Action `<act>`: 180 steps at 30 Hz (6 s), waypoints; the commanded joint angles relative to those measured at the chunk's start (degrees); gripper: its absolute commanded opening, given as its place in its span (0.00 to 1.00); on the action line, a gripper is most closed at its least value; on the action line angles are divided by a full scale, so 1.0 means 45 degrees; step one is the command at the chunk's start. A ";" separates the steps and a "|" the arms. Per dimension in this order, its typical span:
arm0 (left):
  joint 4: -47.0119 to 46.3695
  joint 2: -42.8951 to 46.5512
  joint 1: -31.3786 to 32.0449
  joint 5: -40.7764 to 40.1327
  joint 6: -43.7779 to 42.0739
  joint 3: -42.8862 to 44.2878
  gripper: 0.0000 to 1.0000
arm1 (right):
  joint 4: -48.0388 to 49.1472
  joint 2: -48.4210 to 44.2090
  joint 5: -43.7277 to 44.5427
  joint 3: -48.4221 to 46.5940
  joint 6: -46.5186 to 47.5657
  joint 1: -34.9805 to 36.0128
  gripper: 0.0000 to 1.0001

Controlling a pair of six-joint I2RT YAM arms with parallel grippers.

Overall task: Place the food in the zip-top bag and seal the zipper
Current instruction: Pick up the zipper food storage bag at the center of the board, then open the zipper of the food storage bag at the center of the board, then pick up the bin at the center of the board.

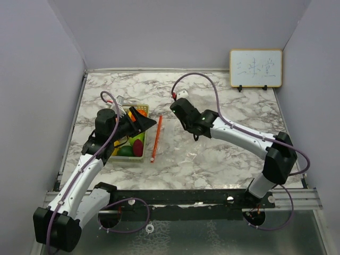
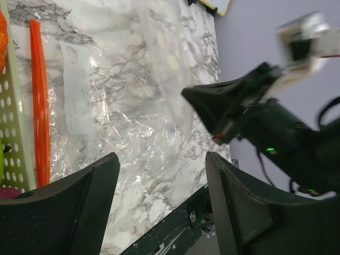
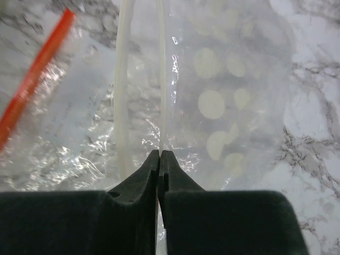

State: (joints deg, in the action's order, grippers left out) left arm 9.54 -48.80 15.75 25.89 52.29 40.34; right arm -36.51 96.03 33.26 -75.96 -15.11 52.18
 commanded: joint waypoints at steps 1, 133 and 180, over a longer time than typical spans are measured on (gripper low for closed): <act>-0.1761 -0.0618 -0.0023 0.0481 0.0554 -0.0321 0.69 | 0.0530 -0.1118 0.0241 -0.1316 -0.0183 0.0044 0.02; 1.2399 -0.5199 0.1793 -1.4978 -0.7825 1.3375 0.00 | 0.3715 -0.2134 -0.8161 -0.3446 -0.0605 -0.1577 0.67; 1.1614 -0.2735 0.1774 -1.6387 -0.8259 1.2560 0.00 | -0.0745 0.8524 -0.7235 -1.0959 -0.3982 0.0113 0.02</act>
State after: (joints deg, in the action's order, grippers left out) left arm 63.96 -61.71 23.94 -47.03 16.40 96.82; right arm -38.89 134.85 -1.34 -119.17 -33.36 52.45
